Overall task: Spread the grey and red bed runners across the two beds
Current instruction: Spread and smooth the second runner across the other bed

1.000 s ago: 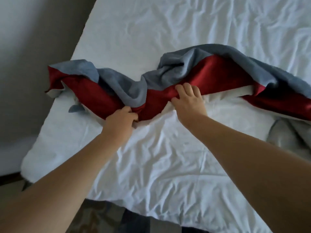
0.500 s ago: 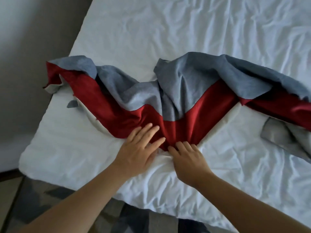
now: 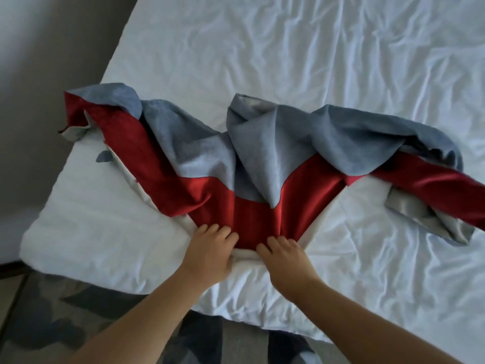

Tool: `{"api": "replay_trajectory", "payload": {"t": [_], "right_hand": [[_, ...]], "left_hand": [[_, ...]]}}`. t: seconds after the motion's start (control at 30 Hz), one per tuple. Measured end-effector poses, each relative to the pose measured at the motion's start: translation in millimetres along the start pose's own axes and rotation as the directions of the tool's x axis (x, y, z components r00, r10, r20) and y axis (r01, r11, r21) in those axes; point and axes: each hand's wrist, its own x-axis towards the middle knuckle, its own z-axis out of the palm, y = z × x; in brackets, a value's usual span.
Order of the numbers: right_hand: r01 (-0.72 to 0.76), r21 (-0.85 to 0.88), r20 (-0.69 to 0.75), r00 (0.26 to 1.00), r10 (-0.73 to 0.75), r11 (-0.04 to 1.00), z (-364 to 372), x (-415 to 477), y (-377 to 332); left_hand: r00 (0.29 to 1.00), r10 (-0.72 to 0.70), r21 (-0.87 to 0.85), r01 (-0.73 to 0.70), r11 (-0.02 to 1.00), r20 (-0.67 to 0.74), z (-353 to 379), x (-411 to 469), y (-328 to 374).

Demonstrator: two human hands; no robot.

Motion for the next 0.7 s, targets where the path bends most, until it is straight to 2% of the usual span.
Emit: {"api": "replay_trajectory", "payload": {"t": [0.07,0.13,0.23,0.3,0.37,0.43,0.57,0.63,0.7], "right_hand": [[-0.035,0.064,0.117,0.993,0.027,0.997,2.7,-7.3,-5.8],[-0.062,0.142,0.155,0.987,0.04,0.988,2.3,-10.9,0.1],[-0.111,0.254,0.009,0.994,0.112,0.961,-10.3,-9.1,27.0],[-0.15,0.22,-0.141,0.973,0.183,0.964,-17.2,-7.8,57.3],[-0.228,0.172,-0.261,0.928,0.267,0.958,-23.2,-8.6,92.1],[-0.34,0.155,-0.346,0.861,0.374,0.927,-27.7,-14.0,127.7],[-0.581,0.163,-0.438,0.682,0.586,0.797,-34.1,-37.4,198.4],[-0.651,0.18,-0.446,0.615,0.651,0.738,-35.6,-51.2,235.4],[-0.703,0.17,-0.365,0.606,0.707,0.69,-35.7,-67.3,270.8]], "left_hand": [[0.999,0.004,0.005,-0.004,1.0,0.042,-5.5,-6.0,0.0],[0.999,0.027,-0.002,-0.027,1.0,0.032,-14.0,-7.4,3.8],[0.989,0.11,0.011,-0.11,0.994,-0.098,-31.2,11.3,18.5],[0.97,0.135,-0.031,-0.144,0.989,-0.2,-41.7,35.8,34.0],[0.959,0.133,-0.059,-0.152,0.987,-0.249,-51.0,65.8,54.4],[0.963,0.129,-0.071,-0.15,0.986,-0.236,-57.3,96.0,79.1],[0.965,0.119,-0.075,-0.14,0.987,-0.232,-57.8,149.9,130.4],[0.97,0.092,-0.079,-0.112,0.991,-0.225,-55.4,173.6,153.0],[0.977,0.05,-0.082,-0.068,0.994,-0.209,-53.4,194.7,171.5]]}}
